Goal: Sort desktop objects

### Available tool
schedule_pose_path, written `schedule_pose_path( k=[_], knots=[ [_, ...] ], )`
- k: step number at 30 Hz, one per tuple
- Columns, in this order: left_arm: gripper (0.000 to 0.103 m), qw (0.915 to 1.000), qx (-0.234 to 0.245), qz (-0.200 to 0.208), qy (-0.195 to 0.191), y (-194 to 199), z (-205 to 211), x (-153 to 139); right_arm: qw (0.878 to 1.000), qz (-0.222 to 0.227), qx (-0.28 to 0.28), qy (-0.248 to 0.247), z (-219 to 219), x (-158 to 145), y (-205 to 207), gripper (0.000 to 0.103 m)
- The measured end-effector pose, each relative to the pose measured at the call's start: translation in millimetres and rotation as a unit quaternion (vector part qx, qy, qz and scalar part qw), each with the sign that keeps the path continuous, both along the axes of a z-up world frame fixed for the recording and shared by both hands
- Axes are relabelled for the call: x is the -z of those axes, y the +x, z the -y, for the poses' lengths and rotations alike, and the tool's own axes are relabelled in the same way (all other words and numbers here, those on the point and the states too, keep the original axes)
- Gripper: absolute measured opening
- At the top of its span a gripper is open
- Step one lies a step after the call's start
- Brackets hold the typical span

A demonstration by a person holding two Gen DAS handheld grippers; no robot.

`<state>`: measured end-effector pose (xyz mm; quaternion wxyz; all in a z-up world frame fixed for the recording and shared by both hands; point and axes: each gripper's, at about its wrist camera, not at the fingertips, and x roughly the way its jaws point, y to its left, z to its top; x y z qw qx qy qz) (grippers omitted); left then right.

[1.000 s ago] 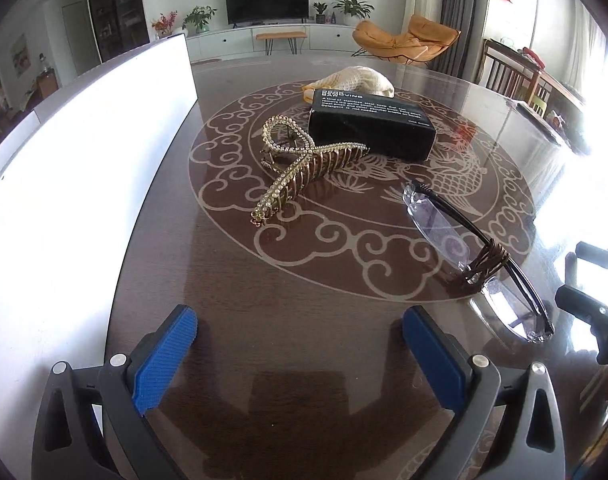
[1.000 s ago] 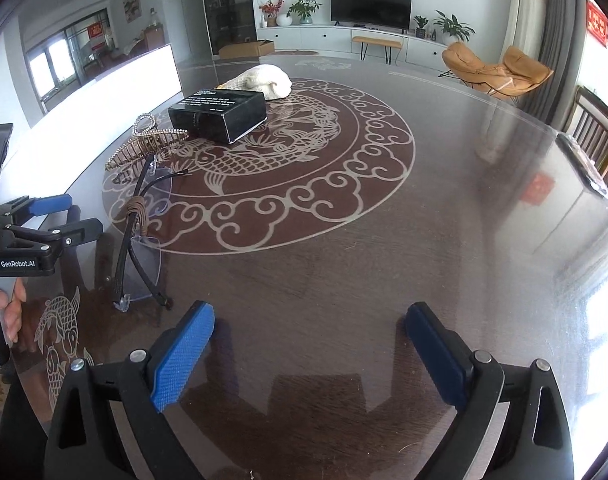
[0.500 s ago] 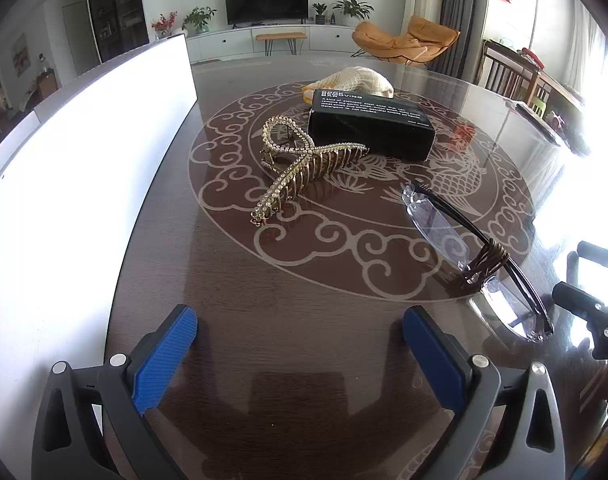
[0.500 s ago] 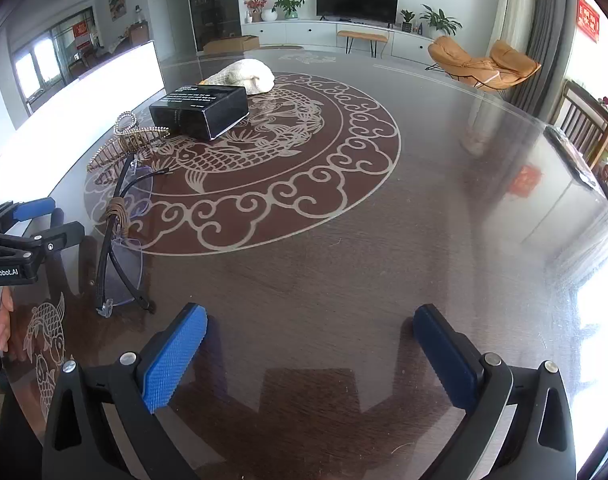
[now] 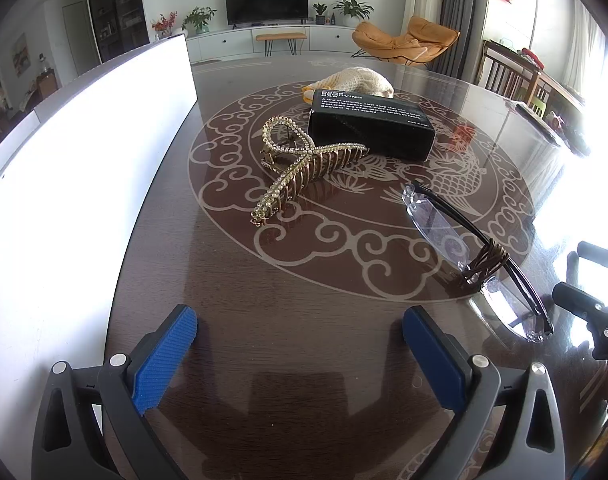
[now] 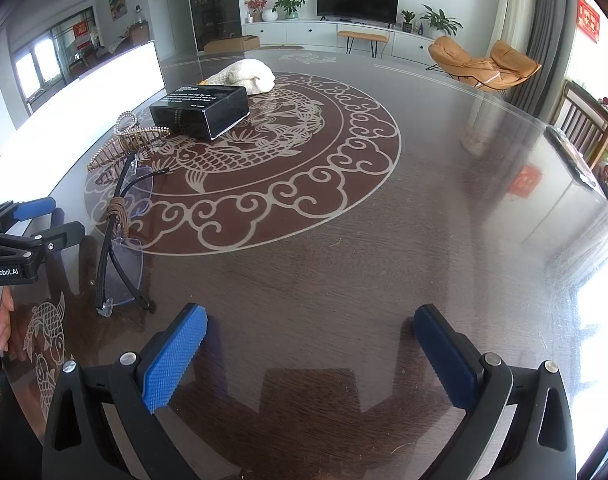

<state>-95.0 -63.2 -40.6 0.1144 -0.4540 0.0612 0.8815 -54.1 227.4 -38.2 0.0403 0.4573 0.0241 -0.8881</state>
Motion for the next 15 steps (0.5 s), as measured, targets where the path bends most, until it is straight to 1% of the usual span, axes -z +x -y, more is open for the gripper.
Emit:
schedule_pose_path(
  k=[9,15],
  knots=[
    [0.103,1.0000,0.000,0.000,0.000,0.0,0.0,0.2,1.000,0.000,0.000,-0.001,-0.6,0.1,0.1,0.103],
    [0.103,1.0000,0.001,0.000,0.001,0.4,0.4,-0.6,1.000,-0.004,0.001,-0.013,-4.1,-1.0,0.7,0.103]
  ],
)
